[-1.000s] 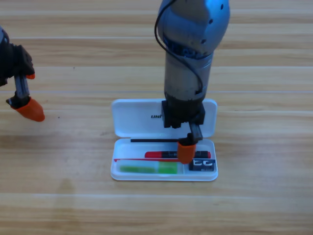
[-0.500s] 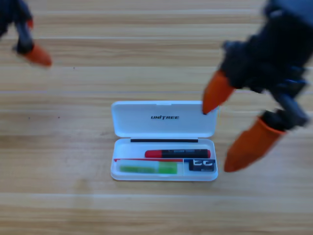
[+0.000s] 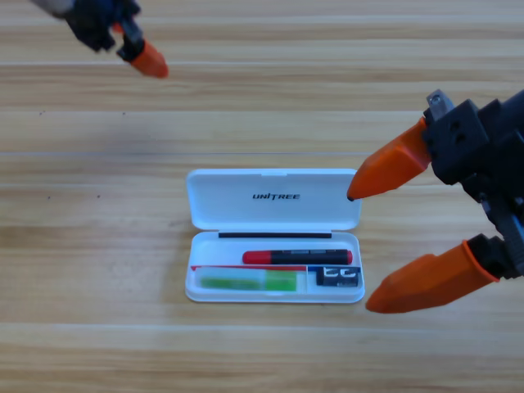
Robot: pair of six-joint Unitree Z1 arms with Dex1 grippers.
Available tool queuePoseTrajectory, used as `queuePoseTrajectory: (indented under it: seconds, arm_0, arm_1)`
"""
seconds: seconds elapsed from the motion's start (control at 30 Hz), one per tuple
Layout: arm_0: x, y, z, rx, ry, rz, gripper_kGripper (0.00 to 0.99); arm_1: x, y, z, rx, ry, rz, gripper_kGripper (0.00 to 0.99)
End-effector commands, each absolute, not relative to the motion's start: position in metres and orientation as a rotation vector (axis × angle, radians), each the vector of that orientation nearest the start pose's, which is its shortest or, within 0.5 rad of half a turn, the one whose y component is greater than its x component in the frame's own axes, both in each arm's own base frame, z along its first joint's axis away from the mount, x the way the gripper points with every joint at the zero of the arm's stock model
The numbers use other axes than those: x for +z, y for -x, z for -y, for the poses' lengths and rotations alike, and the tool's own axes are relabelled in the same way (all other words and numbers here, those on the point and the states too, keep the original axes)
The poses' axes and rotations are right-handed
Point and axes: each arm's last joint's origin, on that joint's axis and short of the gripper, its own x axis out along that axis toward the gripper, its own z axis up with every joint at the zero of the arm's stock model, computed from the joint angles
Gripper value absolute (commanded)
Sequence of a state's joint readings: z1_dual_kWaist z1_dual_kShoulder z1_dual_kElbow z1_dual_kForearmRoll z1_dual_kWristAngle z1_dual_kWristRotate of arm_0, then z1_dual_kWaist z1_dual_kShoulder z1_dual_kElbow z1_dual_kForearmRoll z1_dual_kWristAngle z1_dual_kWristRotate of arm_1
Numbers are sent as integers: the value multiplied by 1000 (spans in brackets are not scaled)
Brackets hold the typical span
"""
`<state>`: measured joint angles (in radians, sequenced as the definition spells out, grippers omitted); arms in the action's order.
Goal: Clean up eraser and pencils
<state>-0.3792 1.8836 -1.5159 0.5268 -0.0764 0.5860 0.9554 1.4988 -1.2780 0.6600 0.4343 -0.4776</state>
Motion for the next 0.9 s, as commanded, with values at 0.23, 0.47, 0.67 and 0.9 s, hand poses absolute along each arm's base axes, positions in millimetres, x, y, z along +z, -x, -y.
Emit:
queuePoseTrajectory:
  seconds: [0.23,0.47,0.67,0.9]
  arm_0:
    - [262,-385,154,-780,-763,-801,0]
    - [264,-381,159,-783,-762,-795,0]
    - [247,-379,176,-897,-755,-809,0]
    - [224,-372,200,-1012,-755,-840,0]
  arm_1:
    - [373,-134,-226,1513,584,-583,939]
    - [374,-134,-226,1514,580,-582,939]
    - [374,-134,-227,1513,579,-585,939]
    - [374,-134,-227,1513,578,-586,940]
